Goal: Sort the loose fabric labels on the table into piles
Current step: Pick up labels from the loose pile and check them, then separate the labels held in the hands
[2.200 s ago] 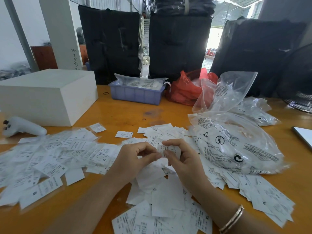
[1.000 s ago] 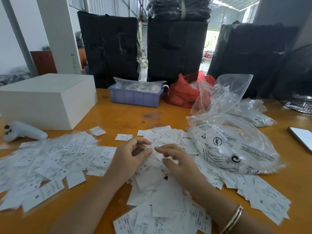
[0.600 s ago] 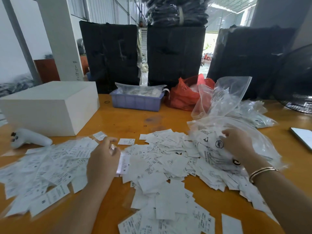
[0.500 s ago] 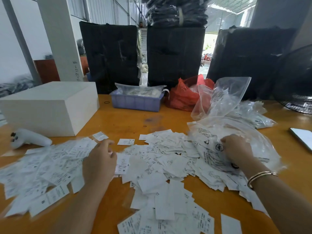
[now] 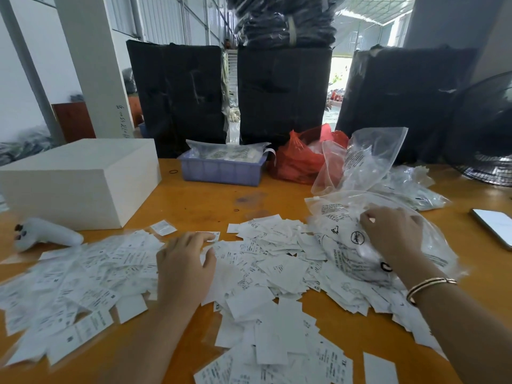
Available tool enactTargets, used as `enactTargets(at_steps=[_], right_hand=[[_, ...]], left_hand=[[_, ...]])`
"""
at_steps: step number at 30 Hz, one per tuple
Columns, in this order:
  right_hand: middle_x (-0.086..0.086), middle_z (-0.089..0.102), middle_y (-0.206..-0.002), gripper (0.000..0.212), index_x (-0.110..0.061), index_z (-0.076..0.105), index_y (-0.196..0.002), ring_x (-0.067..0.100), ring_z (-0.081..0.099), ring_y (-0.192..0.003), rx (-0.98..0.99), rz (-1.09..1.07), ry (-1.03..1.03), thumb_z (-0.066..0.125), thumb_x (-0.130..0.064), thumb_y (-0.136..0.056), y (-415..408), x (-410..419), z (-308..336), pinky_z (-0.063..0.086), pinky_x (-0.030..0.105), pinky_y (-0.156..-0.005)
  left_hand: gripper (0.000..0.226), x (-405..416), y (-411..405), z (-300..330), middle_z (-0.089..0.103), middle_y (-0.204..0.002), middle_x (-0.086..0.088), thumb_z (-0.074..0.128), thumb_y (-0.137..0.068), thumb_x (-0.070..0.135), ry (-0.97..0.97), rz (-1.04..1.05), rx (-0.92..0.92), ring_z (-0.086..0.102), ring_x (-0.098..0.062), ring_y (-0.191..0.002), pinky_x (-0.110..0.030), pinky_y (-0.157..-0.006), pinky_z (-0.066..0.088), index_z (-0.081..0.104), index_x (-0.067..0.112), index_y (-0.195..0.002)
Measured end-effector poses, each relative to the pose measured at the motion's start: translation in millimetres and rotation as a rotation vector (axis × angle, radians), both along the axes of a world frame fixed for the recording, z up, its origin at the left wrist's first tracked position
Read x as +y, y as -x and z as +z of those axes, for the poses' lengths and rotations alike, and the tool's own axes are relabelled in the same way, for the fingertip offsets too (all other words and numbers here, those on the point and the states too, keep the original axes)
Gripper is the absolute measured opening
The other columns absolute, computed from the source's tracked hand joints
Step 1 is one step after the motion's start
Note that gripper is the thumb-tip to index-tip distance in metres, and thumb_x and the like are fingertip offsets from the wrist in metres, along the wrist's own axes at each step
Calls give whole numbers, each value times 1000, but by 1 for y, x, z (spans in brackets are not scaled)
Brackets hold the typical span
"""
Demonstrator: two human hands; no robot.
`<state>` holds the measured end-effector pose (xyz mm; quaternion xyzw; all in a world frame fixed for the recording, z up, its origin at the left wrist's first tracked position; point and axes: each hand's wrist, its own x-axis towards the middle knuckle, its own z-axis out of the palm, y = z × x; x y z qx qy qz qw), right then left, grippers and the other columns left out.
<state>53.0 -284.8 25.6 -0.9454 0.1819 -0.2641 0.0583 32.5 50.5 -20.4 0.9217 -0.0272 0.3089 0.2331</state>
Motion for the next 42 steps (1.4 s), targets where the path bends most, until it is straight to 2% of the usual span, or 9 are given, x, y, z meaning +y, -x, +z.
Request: enactTargets(at_steps=[3,5,8,13,20,25,30,38,42], right_hand=[[-2,69,-94,20,-18,72,-89,21,59,-92,-233,243,-128,56,-28,-92,6,24,10,36,38,-88],[-1,70,-87,12,-17,71,-88,8,60,-75,-297,501,-306,60,-22,-90,14,50,16,46,22,-72],[-10,65,-74,11,-27,61,-80,-2,58,-63,-127,776,-532,60,-21,-89,31,92,15,46,12,-57],[-13,68,-70,17,-27,65,-80,1,62,-67,93,961,-814,58,-17,-92,42,136,-6,52,19,-65],[-15,68,-71,23,-35,64,-82,2,60,-68,-26,840,-907,51,-21,-95,34,142,-29,49,19,-64],[-7,63,-109,24,-25,66,-110,9,54,-94,75,578,-408,48,-20,-94,21,126,-44,43,19,-76],[-6,50,-123,42,-27,55,-127,17,42,-116,263,549,-39,44,-43,-90,26,123,-48,28,34,-97],[-6,48,-120,44,-23,54,-128,14,42,-118,400,682,-123,54,-43,-89,33,104,-36,36,34,-102],[-12,46,-99,35,-26,55,-116,8,46,-97,373,711,-261,62,-41,-85,32,103,-35,40,25,-86]], left_hand=[[20,-8,4,1,66,-108,2,66,-86,15,53,-160,-33,57,-19,-105,-34,-93,40,68,17,-105],[19,-14,7,2,61,-109,12,63,-89,20,119,-302,-21,53,-11,-106,-34,-95,43,66,21,-108],[20,-20,12,3,48,-112,32,51,-90,45,225,-482,84,46,5,-108,-18,-96,35,54,43,-110],[38,-22,14,7,56,-108,41,49,-78,68,434,-621,273,50,15,-104,-5,-79,42,49,52,-112],[7,-24,11,6,71,-79,20,67,-84,25,643,-467,157,63,4,-76,-5,-62,46,68,30,-78],[7,-22,9,6,74,-84,13,66,-86,18,934,-462,142,67,3,-80,-4,-63,46,65,12,-87],[7,-20,7,4,71,-83,12,64,-87,21,895,-377,81,65,-5,-79,-12,-61,51,64,27,-84],[14,-18,4,2,65,-81,21,58,-92,25,801,-336,61,60,-1,-76,-22,-65,50,64,36,-88],[19,-19,6,3,65,-78,21,57,-92,21,775,-357,72,59,0,-74,-27,-65,50,64,37,-85]])
